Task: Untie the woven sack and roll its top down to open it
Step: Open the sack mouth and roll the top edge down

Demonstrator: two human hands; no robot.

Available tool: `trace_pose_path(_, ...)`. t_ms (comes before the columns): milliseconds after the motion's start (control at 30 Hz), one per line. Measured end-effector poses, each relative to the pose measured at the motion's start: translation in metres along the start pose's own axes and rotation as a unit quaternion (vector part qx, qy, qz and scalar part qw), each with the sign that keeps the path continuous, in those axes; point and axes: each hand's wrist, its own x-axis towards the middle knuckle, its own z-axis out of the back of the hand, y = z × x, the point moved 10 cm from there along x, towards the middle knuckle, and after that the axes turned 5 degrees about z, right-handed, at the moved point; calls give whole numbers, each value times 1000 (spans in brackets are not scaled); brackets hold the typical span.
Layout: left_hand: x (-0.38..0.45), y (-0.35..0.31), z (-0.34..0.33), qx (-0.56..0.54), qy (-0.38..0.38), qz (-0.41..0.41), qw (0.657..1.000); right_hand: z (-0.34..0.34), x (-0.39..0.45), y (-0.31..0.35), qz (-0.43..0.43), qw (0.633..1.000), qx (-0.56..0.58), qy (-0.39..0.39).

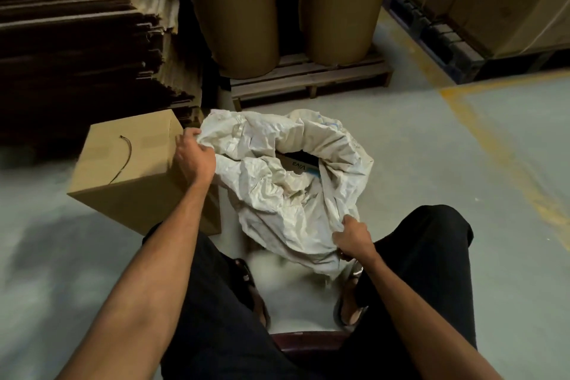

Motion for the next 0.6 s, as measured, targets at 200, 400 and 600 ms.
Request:
trace_pose_path(200,-22,21,-50,-5,130,24,991,20,-11,-7,9,988,-149,-22)
trace_pose_path(400,-84,18,-90,8,258,-32,966,58,8,75,186,955,-181,-146)
trace_pose_path(600,-107,15,-107,38,369,-106,922,76,35,173,303,908,-227,-180)
